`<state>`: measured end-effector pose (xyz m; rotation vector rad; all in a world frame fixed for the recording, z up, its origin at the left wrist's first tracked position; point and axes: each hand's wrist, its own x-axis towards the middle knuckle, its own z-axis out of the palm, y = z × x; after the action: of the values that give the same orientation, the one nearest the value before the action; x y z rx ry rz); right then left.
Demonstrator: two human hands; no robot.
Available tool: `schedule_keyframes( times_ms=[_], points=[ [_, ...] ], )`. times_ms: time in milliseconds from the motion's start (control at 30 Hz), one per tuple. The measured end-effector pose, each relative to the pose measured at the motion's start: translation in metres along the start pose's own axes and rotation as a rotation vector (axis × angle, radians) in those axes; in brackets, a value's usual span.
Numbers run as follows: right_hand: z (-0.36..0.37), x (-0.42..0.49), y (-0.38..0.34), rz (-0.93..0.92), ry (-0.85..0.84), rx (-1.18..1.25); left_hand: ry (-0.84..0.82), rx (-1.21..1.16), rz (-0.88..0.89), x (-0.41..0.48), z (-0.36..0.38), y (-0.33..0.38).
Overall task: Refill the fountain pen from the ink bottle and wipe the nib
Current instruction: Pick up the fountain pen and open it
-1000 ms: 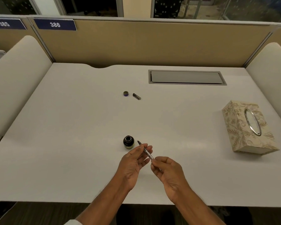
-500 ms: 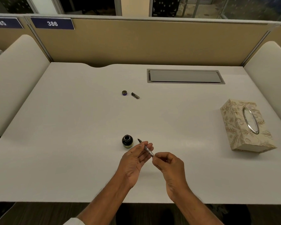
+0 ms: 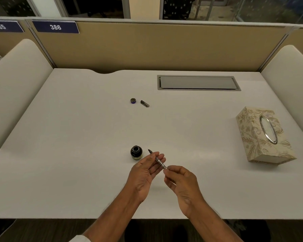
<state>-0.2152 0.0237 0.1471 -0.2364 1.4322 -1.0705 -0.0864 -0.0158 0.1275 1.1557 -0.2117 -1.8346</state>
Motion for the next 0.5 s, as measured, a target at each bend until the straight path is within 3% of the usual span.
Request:
schedule_keyframes(
  times_ms=[500],
  points=[
    [-0.0037, -0.0054, -0.0016, 0.072, -0.032, 0.012, 0.012, 0.037, 0.016, -0.0004, 0.004, 0.0008]
  ],
)
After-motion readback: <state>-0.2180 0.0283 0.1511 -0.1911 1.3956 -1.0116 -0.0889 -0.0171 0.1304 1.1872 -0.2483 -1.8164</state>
